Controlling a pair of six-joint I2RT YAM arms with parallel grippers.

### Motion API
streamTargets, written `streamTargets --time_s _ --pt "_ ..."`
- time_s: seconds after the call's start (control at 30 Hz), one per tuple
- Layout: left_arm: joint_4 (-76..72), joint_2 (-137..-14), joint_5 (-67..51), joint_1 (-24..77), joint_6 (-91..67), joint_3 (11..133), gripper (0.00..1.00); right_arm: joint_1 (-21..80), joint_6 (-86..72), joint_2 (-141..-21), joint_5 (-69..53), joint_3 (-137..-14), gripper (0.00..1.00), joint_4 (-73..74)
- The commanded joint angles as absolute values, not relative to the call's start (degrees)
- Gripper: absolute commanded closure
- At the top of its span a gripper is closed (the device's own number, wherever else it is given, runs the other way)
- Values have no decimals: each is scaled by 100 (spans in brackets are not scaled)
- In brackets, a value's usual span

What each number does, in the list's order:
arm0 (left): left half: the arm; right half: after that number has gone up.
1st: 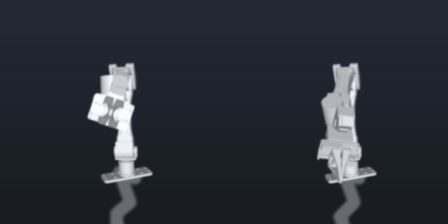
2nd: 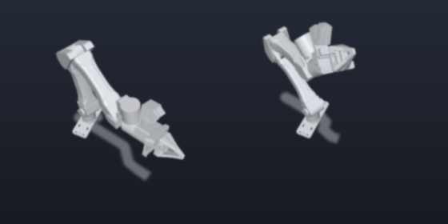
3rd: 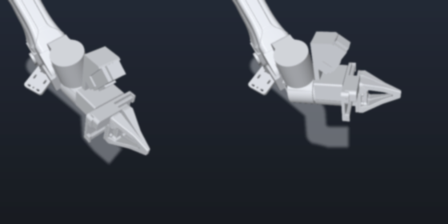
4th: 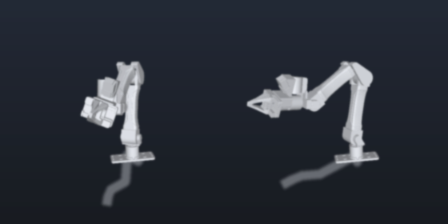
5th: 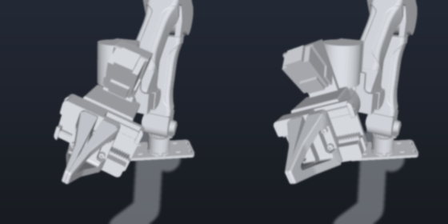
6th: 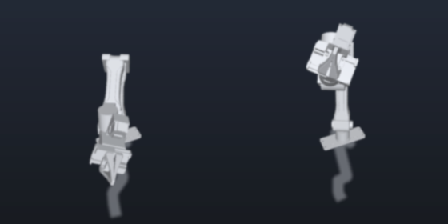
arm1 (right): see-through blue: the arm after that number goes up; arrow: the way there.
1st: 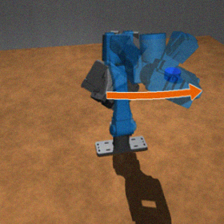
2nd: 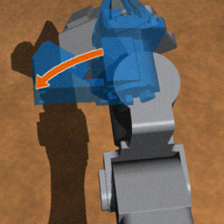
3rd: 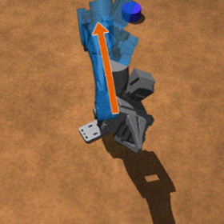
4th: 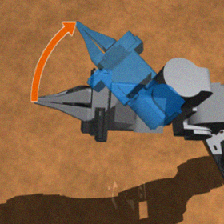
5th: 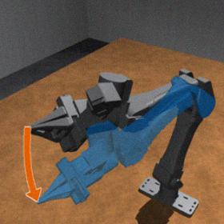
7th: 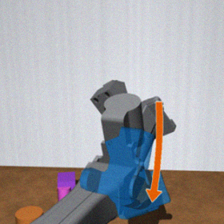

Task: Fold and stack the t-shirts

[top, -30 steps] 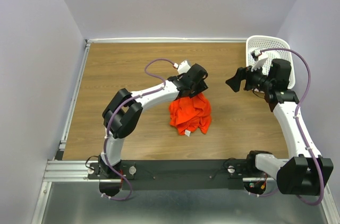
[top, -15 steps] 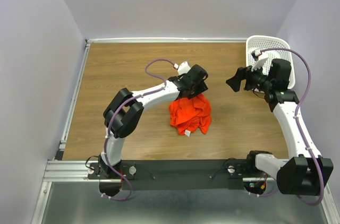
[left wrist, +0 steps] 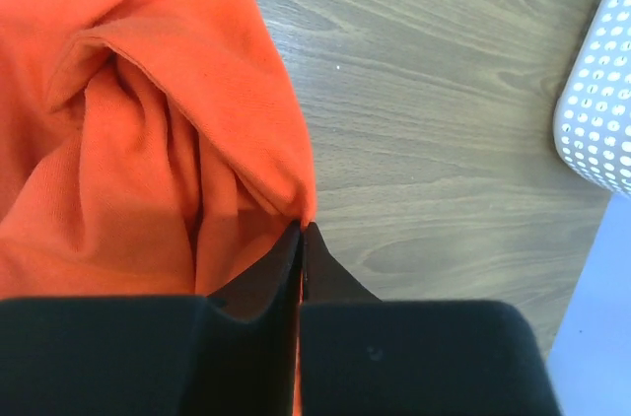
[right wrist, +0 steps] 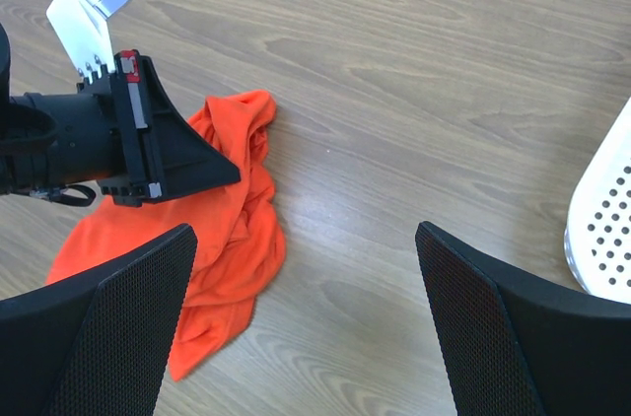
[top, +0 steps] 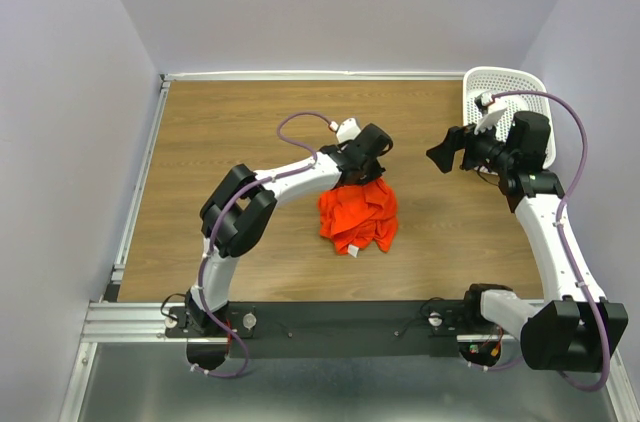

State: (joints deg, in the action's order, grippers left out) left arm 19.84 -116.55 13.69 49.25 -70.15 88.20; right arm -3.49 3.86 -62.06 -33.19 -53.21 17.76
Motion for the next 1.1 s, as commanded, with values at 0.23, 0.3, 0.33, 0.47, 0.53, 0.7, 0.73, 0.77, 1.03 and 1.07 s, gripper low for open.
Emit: streamTargets --time_s 0.23,0.3,0.33,0.47,0.53,0.7,0.73,0.77,1.03,1.07 --pt "1504 -10769 1907 5001 -5551 8895 100 -378 369 -6038 -3173 -5229 0 1688" --pt "987 -10426 1925 5001 -5013 8790 100 -378 387 -6012 -3164 -5221 0 1688" --pt "723 -10015 1864 5001 -4644 8598 100 -378 395 -6012 -3164 -5221 0 1688" --pt "-743 -8949 1137 5001 -2914 8183 100 -387 465 -5950 -3251 -5203 0 1687" --pt "-975 -8519 801 5001 -2533 8209 100 -387 553 -5907 -3505 -5194 0 1688" --pt "-1090 -7999 211 5001 -1986 8490 100 -387 808 -5766 -4428 -5089 0 1714" --pt "-1072 -7868 159 5001 -1891 8551 100 -387 913 -5731 -4900 -5045 0 1731" --pt "-994 -7814 141 5001 -1872 8595 100 -387 966 -5730 -5183 -5036 0 1758" --pt "-923 -7445 26 5001 -1863 8719 100 -299 1108 -5827 -7118 -4904 0 1802" --pt "-923 -7418 -122 5001 -1855 8719 100 -238 1073 -5879 -7319 -4904 0 1802"
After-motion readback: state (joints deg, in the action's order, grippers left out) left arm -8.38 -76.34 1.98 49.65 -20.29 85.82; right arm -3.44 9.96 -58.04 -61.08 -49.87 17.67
